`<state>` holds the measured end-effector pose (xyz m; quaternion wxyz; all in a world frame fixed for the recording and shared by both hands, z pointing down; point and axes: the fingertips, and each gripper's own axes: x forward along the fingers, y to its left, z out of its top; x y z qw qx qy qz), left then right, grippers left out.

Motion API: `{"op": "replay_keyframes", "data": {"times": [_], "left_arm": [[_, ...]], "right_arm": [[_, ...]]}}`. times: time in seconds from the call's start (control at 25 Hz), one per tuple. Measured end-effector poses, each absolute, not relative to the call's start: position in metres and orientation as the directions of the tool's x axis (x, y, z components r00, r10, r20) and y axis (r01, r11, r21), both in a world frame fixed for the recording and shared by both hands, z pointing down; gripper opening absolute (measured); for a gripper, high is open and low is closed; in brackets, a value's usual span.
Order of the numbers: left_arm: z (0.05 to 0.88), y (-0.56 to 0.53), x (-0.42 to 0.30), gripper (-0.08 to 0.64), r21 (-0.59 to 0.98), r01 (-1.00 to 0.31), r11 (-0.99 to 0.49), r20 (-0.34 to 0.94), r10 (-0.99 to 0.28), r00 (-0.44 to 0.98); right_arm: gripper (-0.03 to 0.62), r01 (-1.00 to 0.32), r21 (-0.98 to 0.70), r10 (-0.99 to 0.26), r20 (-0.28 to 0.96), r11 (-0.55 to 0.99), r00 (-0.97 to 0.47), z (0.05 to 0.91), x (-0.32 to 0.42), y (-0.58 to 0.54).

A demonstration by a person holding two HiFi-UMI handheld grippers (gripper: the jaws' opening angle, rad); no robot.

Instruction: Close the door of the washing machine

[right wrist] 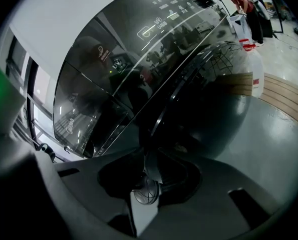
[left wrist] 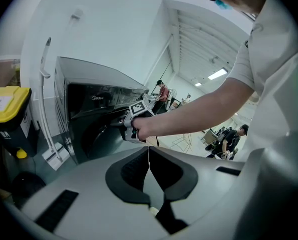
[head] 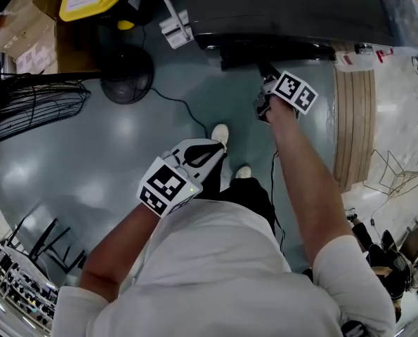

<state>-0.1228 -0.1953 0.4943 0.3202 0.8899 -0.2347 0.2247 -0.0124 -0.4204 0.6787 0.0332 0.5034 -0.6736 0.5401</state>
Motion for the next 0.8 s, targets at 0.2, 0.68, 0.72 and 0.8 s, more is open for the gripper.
{"op": "replay_keyframes", "data": {"times": [0.2,0.68,0.72,0.8], "left_arm": [[0.49,-0.187,-0.12,0.018,0.454,-0.563,-0.69,0.546,-0.284,0.788],[0.476,-0.152,-0.091,0.018,0.432,-0.57,-0.699,0.516,-0.327,0.792],[0.474,-0.147,-0.087,0.018,0.431,-0.571,-0.698,0.513,-0.331,0.792],[0.468,-0.138,-0.077,0.018,0.425,-0.57,-0.703,0.505,-0.338,0.794]], "right_arm": [[0.084,-0.744,-0.667,-0.618,0.597,-0.03,-0.511,0.671,-0.01,-0.409],[0.072,-0.809,-0.548,-0.535,0.628,0.213,-0.566,0.637,0.014,-0.316],[0.069,-0.81,-0.535,-0.526,0.63,0.239,-0.571,0.633,0.017,-0.306],[0.067,-0.808,-0.512,-0.513,0.63,0.29,-0.583,0.622,0.024,-0.289]]}}
